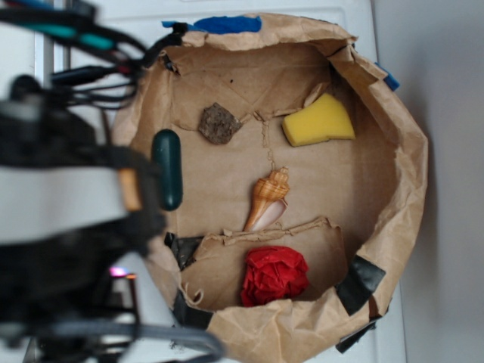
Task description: Grab the rock.
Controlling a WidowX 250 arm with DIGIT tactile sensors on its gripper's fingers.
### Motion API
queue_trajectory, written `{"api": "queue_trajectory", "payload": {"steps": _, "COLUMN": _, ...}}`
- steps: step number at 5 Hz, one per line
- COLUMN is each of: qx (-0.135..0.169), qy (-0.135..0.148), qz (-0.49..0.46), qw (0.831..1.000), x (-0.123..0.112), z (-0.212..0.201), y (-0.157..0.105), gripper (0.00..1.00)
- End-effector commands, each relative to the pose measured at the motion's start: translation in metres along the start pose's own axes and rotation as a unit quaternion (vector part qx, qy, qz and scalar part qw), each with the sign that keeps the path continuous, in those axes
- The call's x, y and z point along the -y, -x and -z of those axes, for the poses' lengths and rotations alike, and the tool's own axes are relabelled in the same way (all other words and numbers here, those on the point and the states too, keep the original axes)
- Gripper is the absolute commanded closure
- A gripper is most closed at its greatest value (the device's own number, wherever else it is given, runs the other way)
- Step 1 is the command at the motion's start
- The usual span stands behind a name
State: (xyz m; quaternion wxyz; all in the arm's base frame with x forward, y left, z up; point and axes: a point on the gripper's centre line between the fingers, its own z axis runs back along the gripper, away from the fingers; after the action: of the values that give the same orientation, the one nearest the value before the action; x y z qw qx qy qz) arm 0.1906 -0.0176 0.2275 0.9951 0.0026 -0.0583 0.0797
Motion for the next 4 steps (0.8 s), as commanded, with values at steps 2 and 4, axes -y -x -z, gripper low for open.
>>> {"api": "queue_trajectory", "payload": {"steps": 2, "qx": 0.065, "qy": 0.067, "qz": 0.276, "qw": 0.957, "x": -0.038, "z": 0.016, "y": -0.065, "gripper": 0.0}}
{"api": "queue_trajectory", "payload": {"steps": 4, "qx": 0.065, "qy": 0.067, "qz": 0.276, "qw": 0.957, "x": -0.038, "z": 0.016, "y": -0.065, "gripper": 0.0}}
